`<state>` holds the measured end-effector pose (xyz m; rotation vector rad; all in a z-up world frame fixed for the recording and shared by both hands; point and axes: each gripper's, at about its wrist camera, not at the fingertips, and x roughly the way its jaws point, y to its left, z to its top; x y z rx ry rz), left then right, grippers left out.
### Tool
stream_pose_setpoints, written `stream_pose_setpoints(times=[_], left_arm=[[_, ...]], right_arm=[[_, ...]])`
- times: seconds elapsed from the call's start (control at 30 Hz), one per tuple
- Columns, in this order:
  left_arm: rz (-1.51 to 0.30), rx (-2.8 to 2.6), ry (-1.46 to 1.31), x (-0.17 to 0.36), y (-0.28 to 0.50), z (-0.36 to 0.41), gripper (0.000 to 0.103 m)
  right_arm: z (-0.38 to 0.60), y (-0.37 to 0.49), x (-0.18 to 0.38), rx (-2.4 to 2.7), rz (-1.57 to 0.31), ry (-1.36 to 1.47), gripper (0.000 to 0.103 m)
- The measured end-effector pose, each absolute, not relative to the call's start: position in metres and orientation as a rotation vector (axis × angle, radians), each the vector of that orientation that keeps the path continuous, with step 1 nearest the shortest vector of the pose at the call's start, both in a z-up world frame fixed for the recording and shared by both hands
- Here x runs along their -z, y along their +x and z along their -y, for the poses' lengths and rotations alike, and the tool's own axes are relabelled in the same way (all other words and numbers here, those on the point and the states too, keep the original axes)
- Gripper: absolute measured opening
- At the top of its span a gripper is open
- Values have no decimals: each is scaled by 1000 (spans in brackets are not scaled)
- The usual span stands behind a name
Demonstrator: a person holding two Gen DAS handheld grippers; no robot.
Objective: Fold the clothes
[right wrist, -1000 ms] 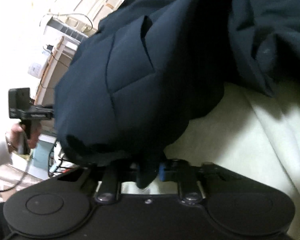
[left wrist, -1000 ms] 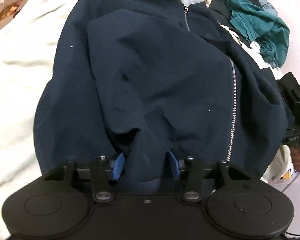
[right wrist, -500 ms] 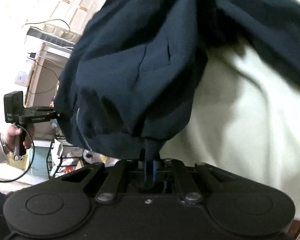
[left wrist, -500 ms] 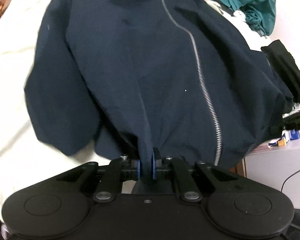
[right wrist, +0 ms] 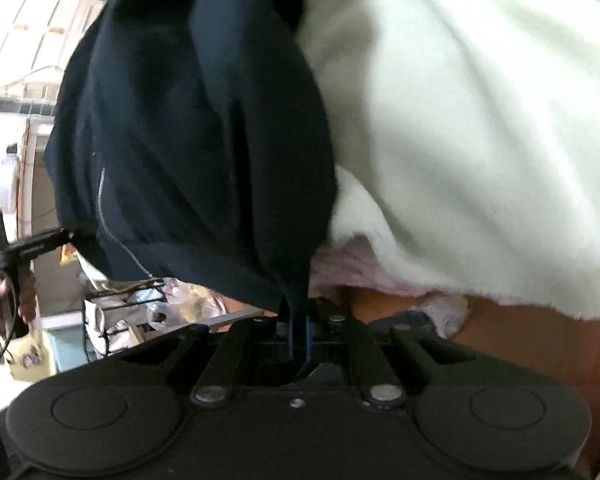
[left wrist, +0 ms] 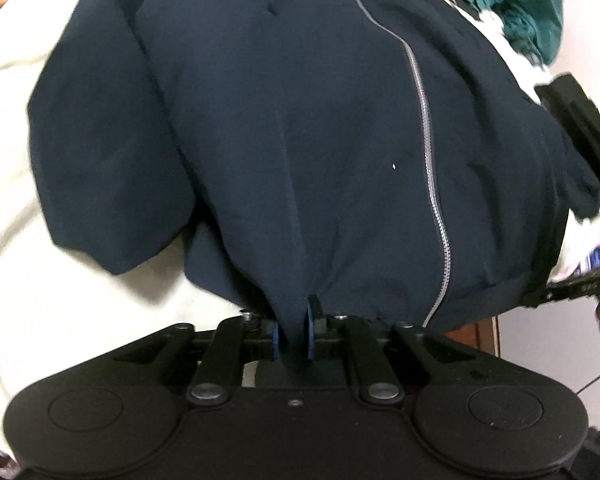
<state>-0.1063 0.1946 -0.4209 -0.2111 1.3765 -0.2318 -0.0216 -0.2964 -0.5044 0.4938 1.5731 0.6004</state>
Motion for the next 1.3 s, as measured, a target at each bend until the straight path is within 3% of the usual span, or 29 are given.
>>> stream_pose_setpoints(times=[0.1,0.2,0.27,0.3,0.37,0.4,0.47,0.5,0.53,0.57,0.7,0.87,0.93,1.0,1.07,1.1,1.3], left_arm=[[-1366,206,-177,420,-107,-199,49],[-1361,229,-254,425,-105,-201,50],[-1365,254,-324,432,-101,-198,50],[-1366,262,-338,435,-100,-195,50],[-1358,262,-334,436,-97,-191,48],[-1358,259,-325,437,-97,-191,46],[-1357,256,-295,438,-93,-187,33],[-1356,257,-285,436,-94,-189,26],[-1357,256,-279,435,-96,-192,23],[-1361,255,-273,435,-96,-193,22],[-1377,255,-281,434,-96,-202,19],[-1387,276,-255,432,-93,-200,18],[-1398,282,-260,427,-89,-201,22],[-1405,281,-295,418,-88,-210,29],[-1402,277,-329,412,-87,-217,44],[-1395,271,-338,405,-90,-223,44],[-1231,143,-319,356,-92,-274,56]], right_arm=[[283,-16,491,-629,-1534,340,6],[284,-12,472,-629,-1494,276,26],[288,-10,458,-639,-1456,288,48],[294,-7,447,-649,-1416,305,53],[296,0,439,-646,-1376,301,73],[295,4,438,-641,-1363,293,74],[293,11,438,-633,-1341,302,70],[291,14,441,-625,-1334,332,63],[285,14,443,-616,-1326,343,36],[279,13,446,-608,-1321,352,24],[281,5,460,-530,-1355,394,14],[270,0,474,-477,-1400,404,14],[265,1,470,-473,-1409,366,17],[263,4,465,-467,-1422,342,24],[261,7,457,-458,-1433,308,50],[262,8,450,-449,-1449,283,55],[262,22,388,-386,-1384,175,58]])
